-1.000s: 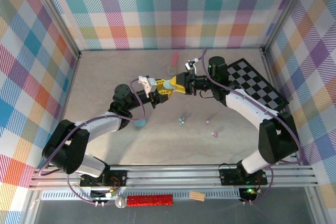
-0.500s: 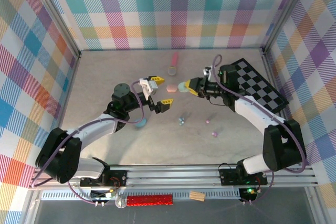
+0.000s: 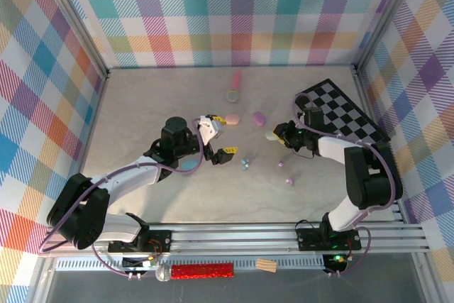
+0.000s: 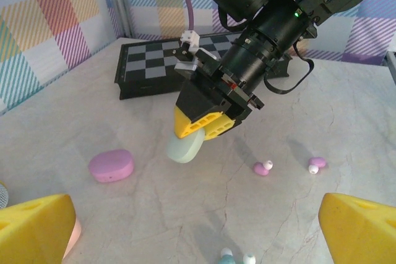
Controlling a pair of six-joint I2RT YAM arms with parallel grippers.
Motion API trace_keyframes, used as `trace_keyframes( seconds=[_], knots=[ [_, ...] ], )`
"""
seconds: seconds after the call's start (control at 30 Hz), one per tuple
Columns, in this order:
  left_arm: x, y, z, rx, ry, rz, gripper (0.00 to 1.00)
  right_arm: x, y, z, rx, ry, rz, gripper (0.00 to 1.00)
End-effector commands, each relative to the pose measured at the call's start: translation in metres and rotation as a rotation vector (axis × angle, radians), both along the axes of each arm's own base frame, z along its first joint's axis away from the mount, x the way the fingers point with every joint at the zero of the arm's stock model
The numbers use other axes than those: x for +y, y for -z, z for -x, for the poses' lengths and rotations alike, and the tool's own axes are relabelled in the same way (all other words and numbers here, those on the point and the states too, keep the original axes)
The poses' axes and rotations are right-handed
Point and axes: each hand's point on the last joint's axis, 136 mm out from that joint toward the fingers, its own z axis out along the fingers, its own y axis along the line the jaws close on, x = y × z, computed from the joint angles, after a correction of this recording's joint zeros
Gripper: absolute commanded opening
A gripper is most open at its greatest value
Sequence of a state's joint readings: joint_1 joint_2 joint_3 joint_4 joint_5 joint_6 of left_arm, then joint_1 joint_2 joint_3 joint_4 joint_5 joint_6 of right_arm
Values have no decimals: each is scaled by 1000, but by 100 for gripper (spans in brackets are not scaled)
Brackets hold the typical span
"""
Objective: Insert the wireless bluetooth earbuds into the charging case
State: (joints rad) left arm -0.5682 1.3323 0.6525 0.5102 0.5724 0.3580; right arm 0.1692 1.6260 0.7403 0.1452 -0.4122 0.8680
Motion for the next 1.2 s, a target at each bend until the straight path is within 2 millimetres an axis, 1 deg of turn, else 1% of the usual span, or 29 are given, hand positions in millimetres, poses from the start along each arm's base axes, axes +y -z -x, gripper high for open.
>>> trace_keyframes(
  seconds=[0.0,0.1,0.17,0.27,0.33,0.37,0.43,0.5,0.57,0.67,0.77,0.83,0.93,1.1,1.17],
  knots=[
    [4,6,-2,-5,-28,-41,100,-9,11,-6,-37,10,72,24],
    [11,12,-10,20,-89,-94,100,-17,21,-1,-19,21,125,27],
    [17,15,-15,28,-127,-145,100,-23,26,4,-2,28,160,33],
    [27,26,-17,85,-162,-258,100,-30,26,9,0,45,198,51],
    [35,36,-16,162,-180,-365,100,-38,19,12,-13,62,237,62],
    [40,40,-15,192,-191,-408,100,-42,15,15,-16,73,260,65],
    [54,51,-12,264,-229,-503,100,-51,4,20,-36,91,303,72],
    [67,61,-11,305,-274,-579,100,-55,-8,25,-61,94,326,75],
    [80,71,-11,338,-317,-661,100,-55,-22,30,-93,79,330,77],
    [102,88,-9,402,-374,-808,100,-45,-40,35,-140,29,313,77],
    [125,104,-6,445,-431,-948,99,-34,-49,38,-159,-16,291,78],
    [135,114,-4,471,-445,-1021,98,-28,-53,37,-168,-35,278,78],
    [141,129,1,522,-442,-1088,97,-24,-54,35,-169,-51,268,77],
    [138,148,3,575,-409,-1114,93,-16,-56,32,-174,-57,244,77],
    [135,155,3,601,-397,-1115,89,-14,-56,31,-173,-56,242,77]
  ],
)
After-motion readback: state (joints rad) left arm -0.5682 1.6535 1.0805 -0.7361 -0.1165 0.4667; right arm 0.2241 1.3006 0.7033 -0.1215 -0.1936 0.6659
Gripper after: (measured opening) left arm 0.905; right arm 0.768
